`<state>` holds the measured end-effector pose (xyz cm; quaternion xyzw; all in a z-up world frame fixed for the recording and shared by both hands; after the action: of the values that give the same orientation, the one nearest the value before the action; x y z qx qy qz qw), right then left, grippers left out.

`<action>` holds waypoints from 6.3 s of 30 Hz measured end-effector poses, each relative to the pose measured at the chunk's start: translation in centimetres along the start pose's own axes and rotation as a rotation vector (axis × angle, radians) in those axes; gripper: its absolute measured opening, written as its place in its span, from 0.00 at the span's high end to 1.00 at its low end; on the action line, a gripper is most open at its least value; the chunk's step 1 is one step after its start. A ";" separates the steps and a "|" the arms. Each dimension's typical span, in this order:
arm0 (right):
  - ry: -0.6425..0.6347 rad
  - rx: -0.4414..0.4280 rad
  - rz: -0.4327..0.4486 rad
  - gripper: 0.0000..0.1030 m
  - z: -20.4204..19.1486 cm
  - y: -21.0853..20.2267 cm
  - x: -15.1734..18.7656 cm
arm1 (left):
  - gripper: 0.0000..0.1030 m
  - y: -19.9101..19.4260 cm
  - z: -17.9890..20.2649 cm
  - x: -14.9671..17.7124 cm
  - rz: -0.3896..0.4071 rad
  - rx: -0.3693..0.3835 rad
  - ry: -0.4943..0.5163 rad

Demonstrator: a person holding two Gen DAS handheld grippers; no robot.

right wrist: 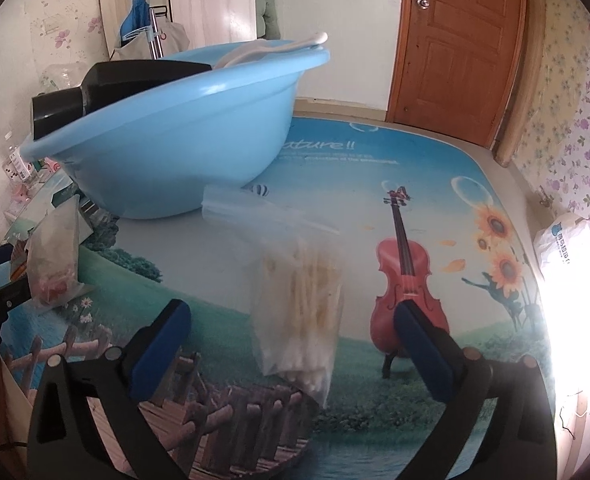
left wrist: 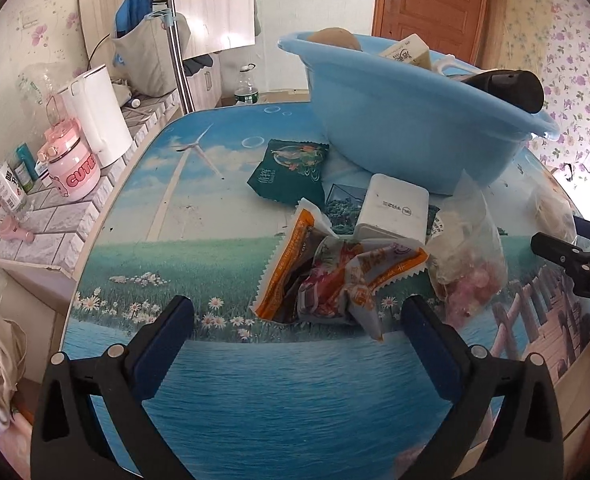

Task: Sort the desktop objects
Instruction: 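Lift the clear swab bag off the table with right tool and hold it, then carry the swab bag toward the basin with right tool while left tool grasps the orange snack bag, then drop the swab bag into the basin with right tool while left tool drops the snack bag in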

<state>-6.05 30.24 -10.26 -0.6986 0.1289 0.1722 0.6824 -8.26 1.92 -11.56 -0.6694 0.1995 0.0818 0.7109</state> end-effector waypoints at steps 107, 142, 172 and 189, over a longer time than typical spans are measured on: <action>-0.103 -0.151 0.281 0.75 -3.7 -11.6 -6.5 | 1.00 -9.5 -0.8 -5.1 0.190 0.150 0.030; -0.123 -0.183 0.216 0.75 -5.4 -8.4 -9.0 | 0.71 -6.2 -3.3 -1.7 0.110 0.213 -0.032; -0.136 -0.193 0.282 0.33 -5.3 -8.5 -13.9 | 0.20 -9.5 3.1 -13.9 0.287 0.207 0.104; -0.065 -0.152 0.324 0.24 -4.6 -11.0 -8.1 | 0.00 -11.7 -3.2 -9.7 0.343 0.057 0.017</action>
<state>-8.54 25.61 3.12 -0.7122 0.2044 0.3116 0.5949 -13.09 -0.80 2.91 -0.6059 0.3191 0.1905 0.7034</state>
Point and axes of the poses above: each gripper's, at about its wrist camera, not at the fingertips, and y roughly the way its jaws point, z to its right, x to its underside, the point moved 2 cm from there along y, roughly the way its jaws point, and after that the axes turned 15 degrees about -z, right-handed, at the moved point
